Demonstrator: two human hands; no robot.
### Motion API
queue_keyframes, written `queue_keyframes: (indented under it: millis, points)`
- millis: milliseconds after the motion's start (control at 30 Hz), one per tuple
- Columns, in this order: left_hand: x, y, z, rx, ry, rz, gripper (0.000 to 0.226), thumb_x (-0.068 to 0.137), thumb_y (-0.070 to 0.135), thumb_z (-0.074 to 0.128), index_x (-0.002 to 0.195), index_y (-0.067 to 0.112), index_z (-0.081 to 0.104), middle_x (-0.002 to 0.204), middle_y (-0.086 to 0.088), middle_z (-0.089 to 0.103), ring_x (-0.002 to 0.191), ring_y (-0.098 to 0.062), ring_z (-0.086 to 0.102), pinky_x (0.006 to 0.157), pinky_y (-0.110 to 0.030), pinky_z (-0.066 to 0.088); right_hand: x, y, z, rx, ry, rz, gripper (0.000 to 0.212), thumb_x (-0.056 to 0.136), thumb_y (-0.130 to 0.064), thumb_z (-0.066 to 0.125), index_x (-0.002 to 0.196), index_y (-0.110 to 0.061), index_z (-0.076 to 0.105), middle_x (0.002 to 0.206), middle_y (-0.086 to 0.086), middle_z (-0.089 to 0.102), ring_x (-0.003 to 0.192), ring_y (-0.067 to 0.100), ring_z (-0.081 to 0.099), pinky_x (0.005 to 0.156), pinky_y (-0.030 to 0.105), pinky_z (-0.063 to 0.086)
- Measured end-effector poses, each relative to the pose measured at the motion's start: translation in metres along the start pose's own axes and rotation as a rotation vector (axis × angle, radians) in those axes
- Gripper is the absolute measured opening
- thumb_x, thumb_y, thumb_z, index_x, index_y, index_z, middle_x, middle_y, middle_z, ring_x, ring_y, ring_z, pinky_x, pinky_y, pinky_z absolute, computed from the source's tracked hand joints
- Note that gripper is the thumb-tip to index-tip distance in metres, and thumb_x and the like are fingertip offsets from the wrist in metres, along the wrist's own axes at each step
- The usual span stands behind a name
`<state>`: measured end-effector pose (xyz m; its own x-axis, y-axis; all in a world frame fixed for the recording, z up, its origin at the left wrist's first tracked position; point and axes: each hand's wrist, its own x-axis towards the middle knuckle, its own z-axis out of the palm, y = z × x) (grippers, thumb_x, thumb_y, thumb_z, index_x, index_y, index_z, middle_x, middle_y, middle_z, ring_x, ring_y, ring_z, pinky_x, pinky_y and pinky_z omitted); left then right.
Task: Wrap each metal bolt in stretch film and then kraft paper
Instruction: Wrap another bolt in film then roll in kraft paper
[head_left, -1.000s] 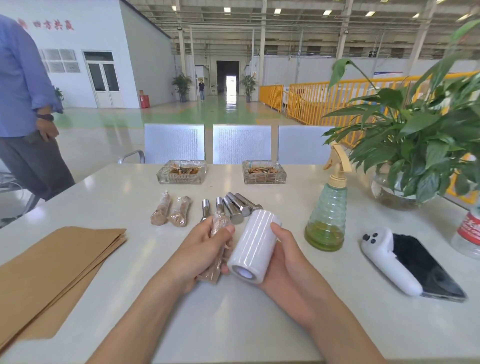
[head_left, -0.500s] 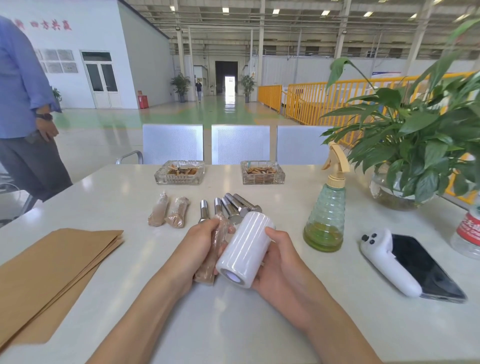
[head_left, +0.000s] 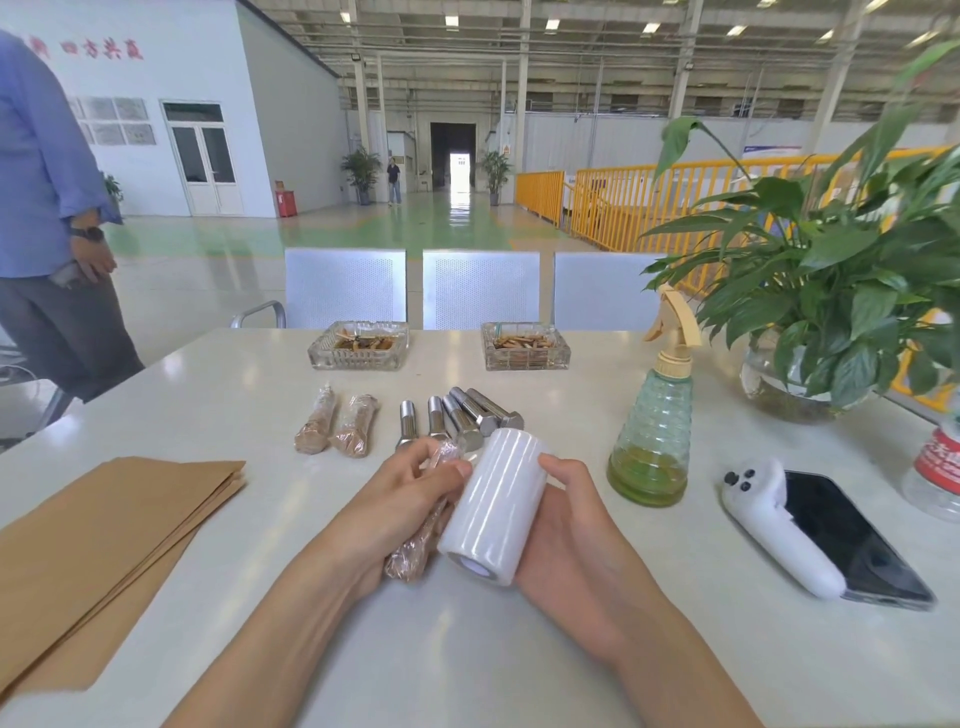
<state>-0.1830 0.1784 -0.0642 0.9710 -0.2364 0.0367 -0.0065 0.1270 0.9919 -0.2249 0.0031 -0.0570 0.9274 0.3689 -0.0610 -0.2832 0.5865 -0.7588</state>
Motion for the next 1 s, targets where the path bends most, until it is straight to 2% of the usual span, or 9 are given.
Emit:
queue_keyframes:
  millis: [133, 233, 367, 467, 600, 700, 767, 900, 1000]
  points:
    - [-0.001, -0.001, 0.001, 0.018, 0.024, -0.022, 0.002, 0.1, 0.017, 0.064, 0.098, 0.015, 0.064, 0.078, -0.015, 0.059, 0.069, -0.023, 0.053, 0.052, -0.025, 0.045, -0.003, -0.002, 0.001, 0.009, 0.032, -0.009, 0.056, 0.102, -0.043, 0.047, 0.142, -0.005, 0.055, 0.137, 0.022, 0.064, 0.129, 0.034, 0.06, 0.11, 0.051, 0.047]
    - [0.0, -0.004, 0.004, 0.067, 0.036, 0.007, 0.011, 0.104, 0.016, 0.057, 0.096, 0.013, 0.051, 0.065, -0.008, 0.053, 0.052, -0.019, 0.048, 0.045, -0.024, 0.042, -0.008, 0.0, 0.002, -0.024, -0.005, -0.012, 0.051, 0.1, -0.042, 0.057, 0.133, -0.004, 0.064, 0.124, 0.023, 0.069, 0.111, 0.032, 0.067, 0.096, 0.045, 0.057]
    - [0.001, -0.004, 0.005, 0.157, 0.071, 0.019, 0.021, 0.105, 0.023, 0.054, 0.086, 0.014, 0.051, 0.06, -0.006, 0.045, 0.046, -0.021, 0.044, 0.046, -0.027, 0.039, -0.008, 0.002, -0.001, -0.058, -0.02, -0.029, 0.054, 0.102, -0.04, 0.056, 0.138, 0.001, 0.06, 0.137, 0.032, 0.06, 0.13, 0.045, 0.057, 0.115, 0.059, 0.041]
    - [0.004, 0.002, 0.005, 0.037, 0.094, -0.146, 0.02, 0.098, 0.029, 0.049, 0.085, 0.015, 0.055, 0.061, -0.007, 0.044, 0.047, -0.019, 0.036, 0.047, -0.026, 0.031, -0.006, 0.002, 0.0, -0.047, -0.017, -0.032, 0.049, 0.103, -0.04, 0.054, 0.135, -0.003, 0.065, 0.136, 0.027, 0.063, 0.129, 0.04, 0.06, 0.103, 0.051, 0.052]
    - [0.003, 0.006, -0.004, -0.05, 0.003, -0.146, 0.029, 0.103, 0.021, 0.046, 0.084, 0.009, 0.063, 0.074, -0.018, 0.059, 0.058, -0.027, 0.054, 0.052, -0.032, 0.047, -0.006, -0.002, -0.006, 0.006, 0.026, -0.038, 0.041, 0.1, -0.04, 0.06, 0.125, -0.01, 0.073, 0.128, 0.022, 0.069, 0.113, 0.034, 0.07, 0.085, 0.045, 0.06]
    - [-0.003, 0.007, -0.013, -0.052, -0.059, -0.069, 0.011, 0.101, 0.016, 0.062, 0.1, 0.007, 0.066, 0.088, -0.024, 0.067, 0.075, -0.034, 0.069, 0.062, -0.04, 0.059, -0.007, -0.003, -0.01, 0.015, 0.063, -0.077, 0.045, 0.097, -0.041, 0.064, 0.13, -0.01, 0.064, 0.113, 0.02, 0.073, 0.099, 0.035, 0.072, 0.082, 0.044, 0.06]
    - [-0.003, 0.007, -0.013, -0.039, -0.038, -0.058, 0.019, 0.09, 0.017, 0.074, 0.104, 0.008, 0.066, 0.089, -0.025, 0.069, 0.078, -0.035, 0.071, 0.065, -0.04, 0.061, -0.006, -0.003, -0.011, 0.021, 0.053, -0.074, 0.045, 0.096, -0.04, 0.065, 0.128, -0.009, 0.065, 0.108, 0.021, 0.072, 0.093, 0.035, 0.072, 0.079, 0.043, 0.061]
    - [-0.001, 0.005, -0.004, 0.013, 0.056, -0.02, 0.031, 0.084, 0.015, 0.082, 0.106, 0.01, 0.061, 0.091, -0.025, 0.069, 0.075, -0.032, 0.063, 0.066, -0.036, 0.049, -0.005, 0.0, -0.009, -0.014, 0.051, -0.047, 0.044, 0.099, -0.04, 0.062, 0.133, -0.011, 0.065, 0.127, 0.018, 0.07, 0.112, 0.032, 0.07, 0.093, 0.049, 0.056]
    - [-0.003, 0.003, 0.005, 0.038, 0.031, -0.007, 0.023, 0.091, 0.018, 0.075, 0.106, 0.007, 0.061, 0.09, -0.019, 0.069, 0.074, -0.025, 0.063, 0.059, -0.028, 0.049, -0.003, 0.003, -0.008, -0.023, 0.048, -0.039, 0.048, 0.1, -0.04, 0.06, 0.137, -0.009, 0.062, 0.135, 0.018, 0.067, 0.124, 0.032, 0.065, 0.104, 0.052, 0.05]
